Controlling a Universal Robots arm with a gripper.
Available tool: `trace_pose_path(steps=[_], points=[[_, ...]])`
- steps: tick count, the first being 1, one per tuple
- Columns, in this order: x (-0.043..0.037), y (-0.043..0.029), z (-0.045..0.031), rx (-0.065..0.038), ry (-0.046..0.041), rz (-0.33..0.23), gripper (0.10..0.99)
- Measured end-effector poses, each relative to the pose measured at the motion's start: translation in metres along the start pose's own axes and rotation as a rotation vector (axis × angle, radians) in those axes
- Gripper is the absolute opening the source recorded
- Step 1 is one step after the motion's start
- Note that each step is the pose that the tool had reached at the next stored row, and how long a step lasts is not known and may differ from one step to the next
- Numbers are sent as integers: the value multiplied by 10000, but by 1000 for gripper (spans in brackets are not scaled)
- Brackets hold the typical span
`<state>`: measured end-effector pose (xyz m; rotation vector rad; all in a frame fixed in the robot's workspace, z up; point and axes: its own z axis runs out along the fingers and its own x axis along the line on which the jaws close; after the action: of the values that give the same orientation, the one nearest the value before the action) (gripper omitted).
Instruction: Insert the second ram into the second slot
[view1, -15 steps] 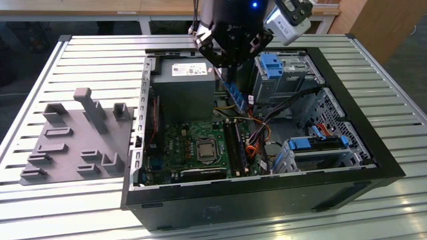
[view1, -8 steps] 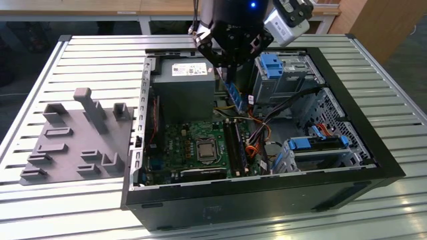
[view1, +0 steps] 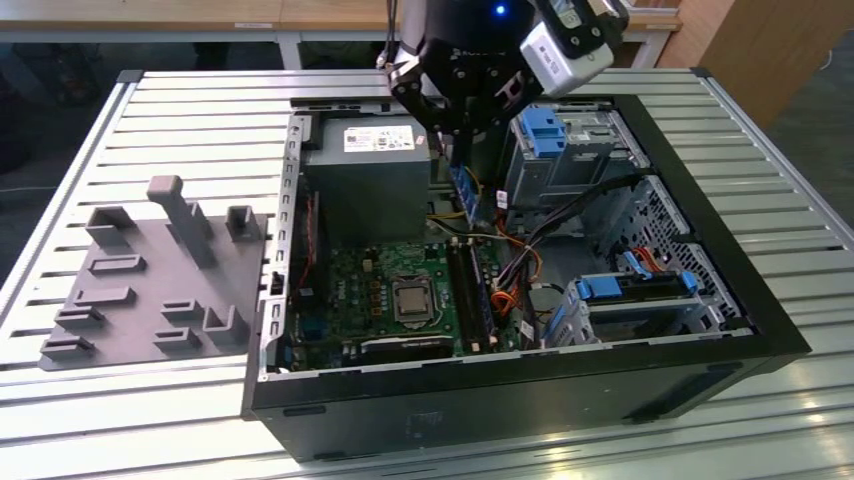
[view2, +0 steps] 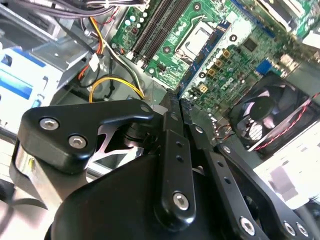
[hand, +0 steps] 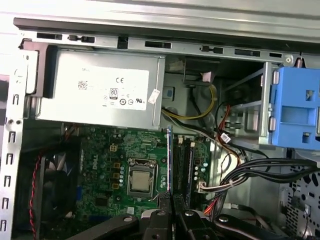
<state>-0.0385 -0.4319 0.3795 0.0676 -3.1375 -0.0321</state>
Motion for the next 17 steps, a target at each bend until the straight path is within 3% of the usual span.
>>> trace_pose_path(steps=[3, 17], points=[[0, 0, 2, -2, -6, 231, 133], [0, -1, 58, 0, -24, 242, 133]])
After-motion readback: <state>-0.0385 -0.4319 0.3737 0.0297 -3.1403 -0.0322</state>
